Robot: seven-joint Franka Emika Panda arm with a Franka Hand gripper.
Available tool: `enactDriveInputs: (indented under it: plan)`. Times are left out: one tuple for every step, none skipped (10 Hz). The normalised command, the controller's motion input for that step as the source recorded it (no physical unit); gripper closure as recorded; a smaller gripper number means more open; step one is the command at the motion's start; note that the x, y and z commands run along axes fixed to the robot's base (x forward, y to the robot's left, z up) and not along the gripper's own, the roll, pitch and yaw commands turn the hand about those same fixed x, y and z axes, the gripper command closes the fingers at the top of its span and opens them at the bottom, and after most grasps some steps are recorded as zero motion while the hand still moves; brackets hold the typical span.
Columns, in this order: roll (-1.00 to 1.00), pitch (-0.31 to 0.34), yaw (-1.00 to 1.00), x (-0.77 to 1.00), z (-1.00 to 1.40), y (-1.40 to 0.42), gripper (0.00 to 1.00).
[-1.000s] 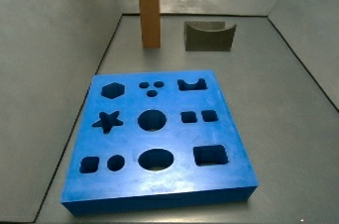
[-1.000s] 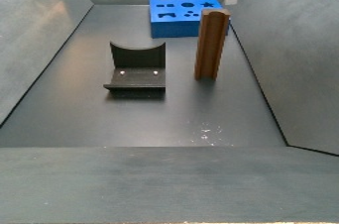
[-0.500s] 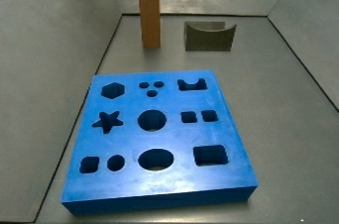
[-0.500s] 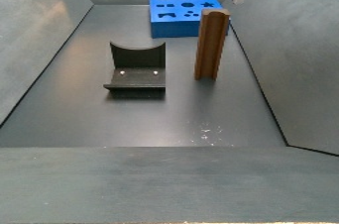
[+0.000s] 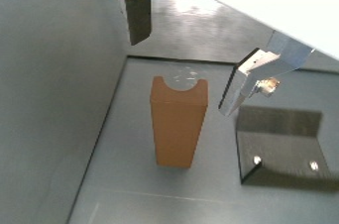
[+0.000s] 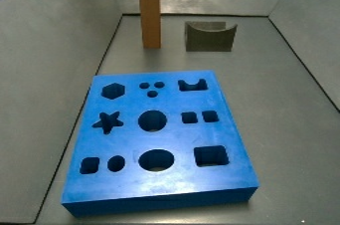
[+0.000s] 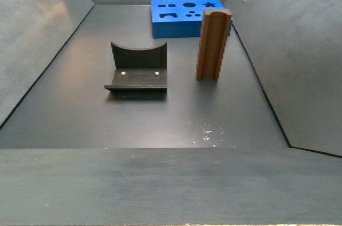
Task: Pick up the arch object. Move up. Place the arch object on the fixture. Regrasp the arch object. Rotate the arch object. Move to above the board. Insert the arch object.
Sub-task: Rotate the arch object.
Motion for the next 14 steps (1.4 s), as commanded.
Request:
enactDriveInputs:
  plan:
    - [-0.04,0.013,1.0,0.03,-0.02,0.0,0.0]
    - [-0.04,0.015,1.0,0.03,-0.02,0.0,0.0]
    - [-0.05,0.016,1.0,0.03,-0.02,0.0,0.0]
    - [-0.05,0.019,1.0,0.03,-0.02,0.0,0.0]
    - [-0.06,0.022,1.0,0.03,-0.02,0.0,0.0]
    - [-0.07,0.025,1.0,0.03,-0.02,0.0,0.0]
    - [-0.09,0.032,0.9,0.03,-0.02,0.0,0.0]
    - [-0.09,0.031,0.72,0.03,-0.02,0.0,0.0]
    - [-0.09,0.031,0.42,0.03,-0.02,0.0,0.0]
    - [-0.09,0.03,0.27,0.03,-0.01,0.0,0.0]
    - [-0.09,0.03,0.14,0.0,-1.0,0.0,0.0]
    - [-0.09,0.026,0.1,0.0,-1.0,0.0,0.0]
    - [-0.06,-0.013,0.06,0.03,-1.0,0.01,0.0]
    - [-0.02,-0.027,0.05,0.02,-0.98,0.01,0.0]
